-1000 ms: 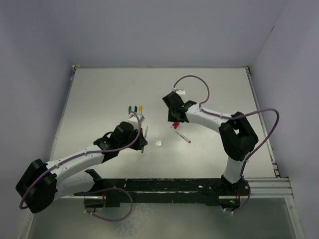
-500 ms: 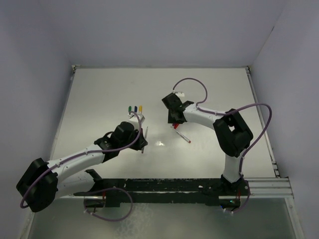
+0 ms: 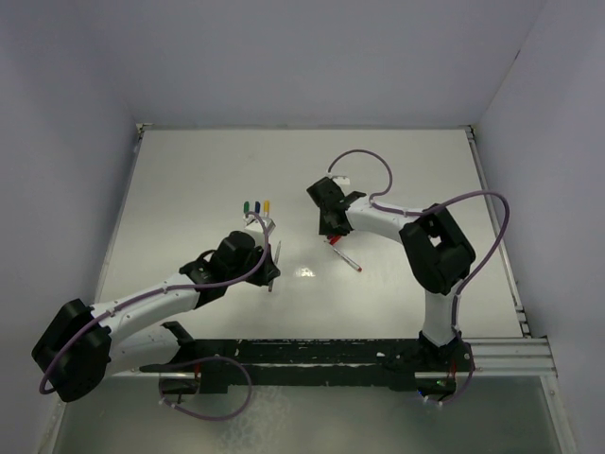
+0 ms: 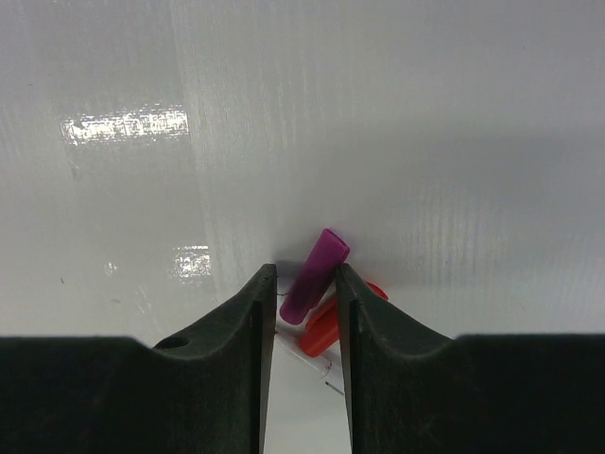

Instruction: Insert the pens into the pen caps

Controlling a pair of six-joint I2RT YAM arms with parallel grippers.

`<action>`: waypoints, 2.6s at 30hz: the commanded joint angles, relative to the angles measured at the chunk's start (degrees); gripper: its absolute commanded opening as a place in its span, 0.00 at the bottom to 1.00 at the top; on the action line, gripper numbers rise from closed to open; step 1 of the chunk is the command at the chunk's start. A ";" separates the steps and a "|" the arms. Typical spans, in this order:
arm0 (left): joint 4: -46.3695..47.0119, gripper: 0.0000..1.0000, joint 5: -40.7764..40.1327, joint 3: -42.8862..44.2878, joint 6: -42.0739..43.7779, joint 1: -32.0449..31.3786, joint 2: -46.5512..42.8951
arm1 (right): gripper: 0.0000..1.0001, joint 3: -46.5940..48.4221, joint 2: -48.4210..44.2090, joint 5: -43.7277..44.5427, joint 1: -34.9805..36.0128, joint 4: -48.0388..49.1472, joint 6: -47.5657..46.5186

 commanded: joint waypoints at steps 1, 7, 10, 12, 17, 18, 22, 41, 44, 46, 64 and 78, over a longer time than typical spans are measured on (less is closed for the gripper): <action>2.30 0.00 0.41 1.79 1.08 -0.02 -0.21 | 0.34 2.02 0.05 0.41 -0.32 -0.07 0.91; 2.38 0.00 0.33 1.77 0.99 0.03 -0.38 | 0.33 2.52 1.24 0.42 -0.37 -0.15 0.86; 2.36 0.00 0.33 1.90 1.01 0.04 -0.47 | 0.30 2.98 1.87 0.34 -0.39 -0.37 0.85; 2.33 0.00 0.33 1.85 0.95 0.03 -0.60 | 0.28 3.01 2.16 0.19 -0.37 -0.48 0.85; 2.30 0.00 0.07 1.76 0.91 0.03 -0.78 | 0.25 2.21 1.97 -0.58 -0.39 -0.69 1.24; 2.34 0.00 0.02 1.76 0.83 0.02 -0.70 | 0.25 1.96 1.86 -0.55 -0.44 -0.64 1.19; 2.55 0.00 -0.03 1.84 0.83 -0.02 -0.57 | 0.19 1.35 1.97 -0.78 -0.37 -0.73 1.17; 2.69 0.00 -1.58 2.67 1.82 0.03 -1.33 | 0.00 -3.75 -7.41 -5.05 -0.43 11.18 -1.90; 3.10 0.00 -1.69 3.61 2.21 0.00 -1.20 | 0.00 -7.32 -13.83 -7.61 -0.38 16.59 -2.98; 3.63 0.00 -1.30 4.53 2.46 0.00 -0.86 | 0.00 -10.56 -17.90 -8.88 -0.39 19.76 -3.65; 22.86 0.00 12.49 6.82 -4.32 -0.01 0.84 | 0.00 -31.70 -45.65 -22.59 -0.31 51.70 -4.68; 28.20 0.00 16.20 6.41 -8.67 -0.10 1.27 | 0.00 -34.63 -44.22 -26.74 -0.10 64.36 -0.83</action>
